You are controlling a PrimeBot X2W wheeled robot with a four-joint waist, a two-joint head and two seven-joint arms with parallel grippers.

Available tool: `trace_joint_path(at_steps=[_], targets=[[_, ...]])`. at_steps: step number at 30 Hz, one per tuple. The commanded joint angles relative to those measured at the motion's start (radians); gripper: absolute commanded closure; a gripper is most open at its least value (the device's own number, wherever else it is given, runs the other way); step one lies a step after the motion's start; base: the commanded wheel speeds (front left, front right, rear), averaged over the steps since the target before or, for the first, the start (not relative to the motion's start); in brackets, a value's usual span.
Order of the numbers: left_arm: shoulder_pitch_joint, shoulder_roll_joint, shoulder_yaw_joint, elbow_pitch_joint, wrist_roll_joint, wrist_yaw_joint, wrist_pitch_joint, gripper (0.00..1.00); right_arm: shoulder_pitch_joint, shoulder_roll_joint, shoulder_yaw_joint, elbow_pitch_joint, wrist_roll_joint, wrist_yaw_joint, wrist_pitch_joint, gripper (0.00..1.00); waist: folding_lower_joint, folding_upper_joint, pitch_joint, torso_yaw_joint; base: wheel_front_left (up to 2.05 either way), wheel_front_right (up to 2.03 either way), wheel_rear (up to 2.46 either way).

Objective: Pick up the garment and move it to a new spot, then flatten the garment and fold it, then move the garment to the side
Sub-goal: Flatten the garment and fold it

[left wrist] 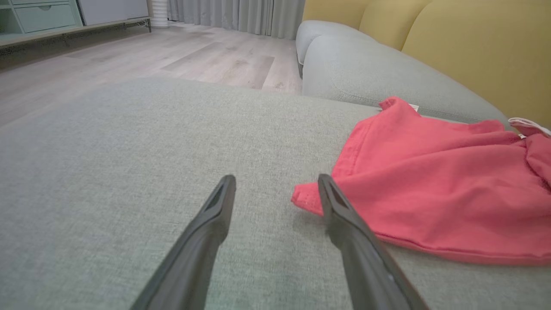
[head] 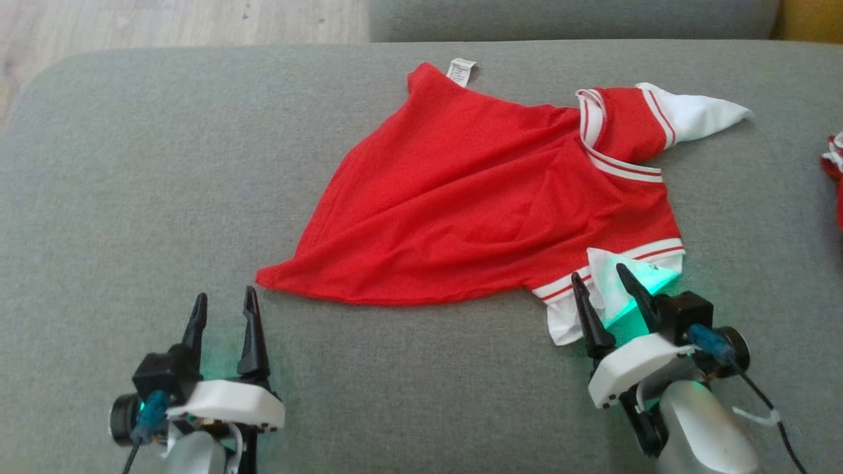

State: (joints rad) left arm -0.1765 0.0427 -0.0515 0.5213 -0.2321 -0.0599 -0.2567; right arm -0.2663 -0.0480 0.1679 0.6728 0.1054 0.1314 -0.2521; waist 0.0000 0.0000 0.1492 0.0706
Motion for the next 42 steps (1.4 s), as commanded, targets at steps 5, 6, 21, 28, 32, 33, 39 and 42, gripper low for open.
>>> trace_joint_path(at_steps=[5, 6, 21, 28, 32, 33, 39, 42], targets=[[-0.008, 0.008, -0.019, -0.042, -0.029, 0.027, -0.005, 0.0, -0.082, -0.002, -0.011, 0.062, -0.043, -0.001, -0.01, 0.0, 0.0, 0.0, 0.008, 0.025, 0.0, 0.0, 0.0], [-0.008, 0.008, -0.023, -0.045, -0.03, 0.028, -0.005, 0.0, -0.084, -0.002, -0.015, 0.069, -0.045, -0.001, -0.01, 0.07, 0.0, 0.0, 0.009, 0.027, 0.0, 0.0, 0.0], [0.001, 0.008, -0.052, -0.069, -0.041, 0.024, -0.005, 0.0, -0.108, -0.002, -0.144, -0.133, -0.046, -0.001, -0.01, 1.0, 0.0, 0.0, 0.0, 0.026, 0.0, 0.0, 0.0], [0.032, 0.008, -0.062, -0.069, -0.045, 0.022, -0.005, 0.0, -0.03, -0.002, -0.22, -0.306, -0.019, -0.001, -0.01, 1.0, 0.0, 0.0, -0.032, -0.012, 0.0, 0.0, 0.0], [0.053, 0.008, -0.06, -0.063, -0.049, 0.025, -0.005, 0.0, 0.065, -0.002, -0.304, -0.241, -0.003, -0.001, -0.01, 0.0, 0.0, 0.0, -0.058, -0.032, 0.0, 0.0, 0.0], [0.058, 0.008, -0.06, -0.062, -0.049, 0.026, -0.005, 0.0, 0.083, -0.002, -0.324, -0.222, -0.009, -0.001, -0.01, 0.0, 0.0, 0.0, -0.062, -0.035, 0.0, 0.0, 0.0], [0.083, 0.008, -0.047, -0.074, -0.011, 0.039, -0.005, 0.0, 0.107, -0.002, -0.367, -0.214, -0.074, -0.001, -0.01, 0.0, 0.0, 0.0, -0.097, -0.044, 0.0, 0.0, 0.0], [0.09, 0.008, -0.036, -0.082, 0.027, 0.045, -0.005, 0.0, 0.093, -0.002, -0.298, -0.222, -0.087, -0.001, -0.01, 0.0, 0.0, 0.0, -0.111, -0.038, 0.0, 0.0, 0.0]])
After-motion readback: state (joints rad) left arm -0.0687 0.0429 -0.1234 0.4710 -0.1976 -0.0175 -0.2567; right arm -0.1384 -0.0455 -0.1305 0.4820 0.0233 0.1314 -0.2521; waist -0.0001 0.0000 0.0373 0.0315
